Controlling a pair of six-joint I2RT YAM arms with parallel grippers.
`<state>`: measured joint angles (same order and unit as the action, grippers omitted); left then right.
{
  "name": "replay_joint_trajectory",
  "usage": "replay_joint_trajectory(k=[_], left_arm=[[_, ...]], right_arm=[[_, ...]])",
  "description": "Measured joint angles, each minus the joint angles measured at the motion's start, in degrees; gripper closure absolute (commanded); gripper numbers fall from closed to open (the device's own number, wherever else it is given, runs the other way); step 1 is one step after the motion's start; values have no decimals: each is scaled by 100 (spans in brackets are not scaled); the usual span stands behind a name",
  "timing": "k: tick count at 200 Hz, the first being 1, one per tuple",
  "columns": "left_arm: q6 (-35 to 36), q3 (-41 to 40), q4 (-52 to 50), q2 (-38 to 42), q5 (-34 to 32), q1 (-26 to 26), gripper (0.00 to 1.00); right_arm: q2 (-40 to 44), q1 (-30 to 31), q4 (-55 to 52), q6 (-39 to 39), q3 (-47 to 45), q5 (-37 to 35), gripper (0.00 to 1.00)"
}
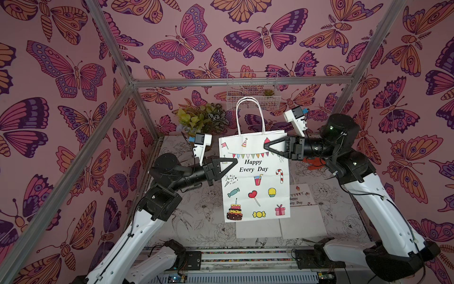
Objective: Put away the paper bag
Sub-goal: Press the paper bag.
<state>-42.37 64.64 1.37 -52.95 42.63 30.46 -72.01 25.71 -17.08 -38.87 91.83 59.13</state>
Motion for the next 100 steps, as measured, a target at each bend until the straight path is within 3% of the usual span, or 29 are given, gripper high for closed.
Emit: replay_joint_trajectory(k=[16, 37, 100], left_arm=[[-9, 13, -15, 7, 2, 0, 100], [-33, 39, -35, 22, 44, 11, 100], [-599, 44, 378, 0, 350, 33, 100]], right_arm=[[11, 17, 149, -37, -63, 79, 40], [37, 22, 476, -221, -243, 278, 31], [369, 22, 743, -326, -658, 621, 28]])
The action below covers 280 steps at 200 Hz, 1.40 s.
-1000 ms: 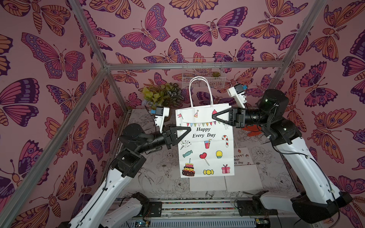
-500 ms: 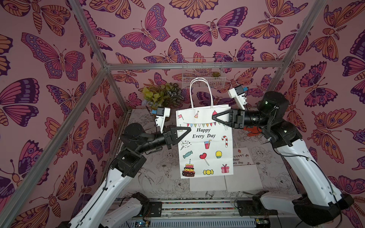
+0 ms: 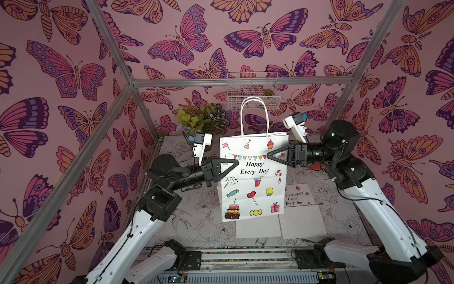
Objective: Put away the paper bag
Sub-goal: Press the paper bag.
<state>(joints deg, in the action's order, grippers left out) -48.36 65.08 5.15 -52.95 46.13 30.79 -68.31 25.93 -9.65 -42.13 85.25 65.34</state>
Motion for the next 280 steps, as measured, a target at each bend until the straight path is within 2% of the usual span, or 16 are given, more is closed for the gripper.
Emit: replay_joint_trajectory(k=[7, 34, 48, 67, 75, 114, 126, 157, 172, 179, 202, 213, 233, 280], left_arm=[[-72, -4, 76, -11, 48, 0, 100], [-299, -9, 400, -46, 98, -20, 100], [-369, -9, 555, -42, 101, -48, 100], [-446, -9, 675, -48, 105, -96, 100], [-468, -7, 726, -70, 109, -122, 100], [-529, 214, 859, -529, 341, -160, 100], [-531, 212, 850, -603, 367, -162, 100], [-507, 177, 844, -518, 402, -188, 100], [-439, 162, 804, -411, 415, -190, 100], [-391, 160, 785, -374, 435, -190, 94], [-153, 146, 673, -337, 549, -197, 58], [15, 98, 638, -350, 608, -216, 48], [291, -31, 564, -350, 704, -227, 44], [1141, -603, 640, -44, 549, -229, 47]], right_arm=[[52, 0, 0, 15, -9, 17, 26], [278, -120, -13, 52, -94, 72, 10], [413, -278, 76, -9, -247, 92, 6], [509, -385, 330, -168, -470, 127, 6], [509, -385, 437, -247, -522, 144, 9], [501, -385, 916, -507, -601, 164, 42], [505, -385, 990, -529, -592, 170, 49], [549, -404, 787, -286, -538, 138, 82], [627, -404, 599, -118, -538, 83, 94], [673, -404, 507, -37, -538, 33, 100], [837, -400, 155, 286, -544, -157, 100], [905, -415, 11, 444, -551, -291, 100], [929, -415, -138, 664, -597, -426, 100], [739, -420, -304, 964, -925, -505, 100]])
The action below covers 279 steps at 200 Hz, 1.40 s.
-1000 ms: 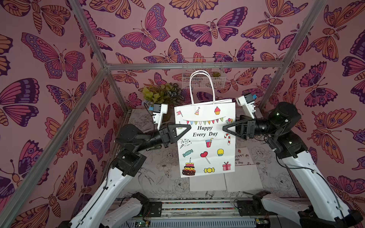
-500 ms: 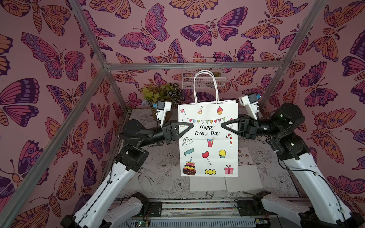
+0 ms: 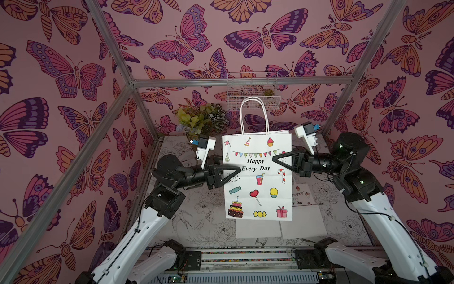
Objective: Put away the paper bag
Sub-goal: Press the paper bag.
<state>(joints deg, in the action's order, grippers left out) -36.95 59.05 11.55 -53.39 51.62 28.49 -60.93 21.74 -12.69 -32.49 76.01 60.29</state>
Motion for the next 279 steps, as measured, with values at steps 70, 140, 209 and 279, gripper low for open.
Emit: replay_joint_trajectory(k=[70, 140, 209, 279], left_arm=[[214, -920, 605, 673, -579, -9, 47], [503, -1325, 538, 1333, -1080, -153, 45], [-111, -1497, 1714, 645, -688, -192, 44], [-601, -1528, 2277, 450, -50, -190, 99]], right_arm=[[133, 387, 151, 105, -918, 199, 100], [693, 428, 398, -94, -1191, 431, 100], [466, 428, 433, -208, -1193, 686, 100], [444, 428, 584, -199, -1196, 374, 100]])
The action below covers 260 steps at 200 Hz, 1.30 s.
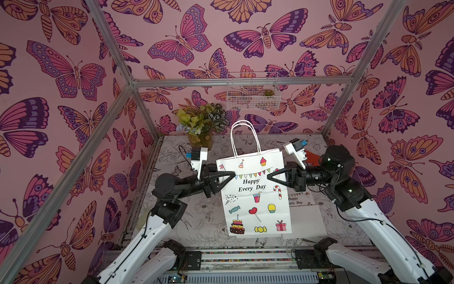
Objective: Put away the paper bag
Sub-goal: Press the paper bag.
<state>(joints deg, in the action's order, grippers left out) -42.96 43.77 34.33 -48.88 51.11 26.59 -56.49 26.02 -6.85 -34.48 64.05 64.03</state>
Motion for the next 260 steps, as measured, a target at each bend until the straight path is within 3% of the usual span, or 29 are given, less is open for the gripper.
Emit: replay_joint_trajectory(k=[8, 21, 48, 71, 83, 118, 153, 186, 204, 235, 260], left_arm=[[-11, -20, 26, 2, -2, 0, 100], [-9, -59, 39, 0, -37, -4, 100], [-13, -142, 35, -4, -74, -2, 100], [-13, -170, 35, -9, -76, -4, 100], [-17, -175, 35, -9, -76, -4, 100], [-173, -177, 151, -44, 9, -4, 100], [-660, -214, 833, -328, 256, -4, 100], [-986, -245, 1191, -422, 431, -4, 100], [-1062, -245, 1311, -404, 487, -4, 100], [-1209, -245, 1432, -398, 555, -13, 100], [-1314, -247, 1558, -393, 603, -11, 100]], right_arm=[[-26, 0, -2, 9, 0, -20, 99], [-66, 0, -4, 22, 0, -39, 89], [-127, 0, -20, 37, 7, -66, 42], [-125, 0, -28, 149, 76, -61, 21], [-101, -2, -28, 208, 177, -57, 16], [68, -28, 142, 304, 511, -46, 11], [-76, -37, 667, 186, 748, 20, 15], [-540, 4, 855, 138, 955, 70, 43], [-778, 118, 647, 258, 1117, 70, 52], [-859, 291, 238, 601, 1257, 50, 77], [-726, 306, 162, 719, 1246, 2, 89]])
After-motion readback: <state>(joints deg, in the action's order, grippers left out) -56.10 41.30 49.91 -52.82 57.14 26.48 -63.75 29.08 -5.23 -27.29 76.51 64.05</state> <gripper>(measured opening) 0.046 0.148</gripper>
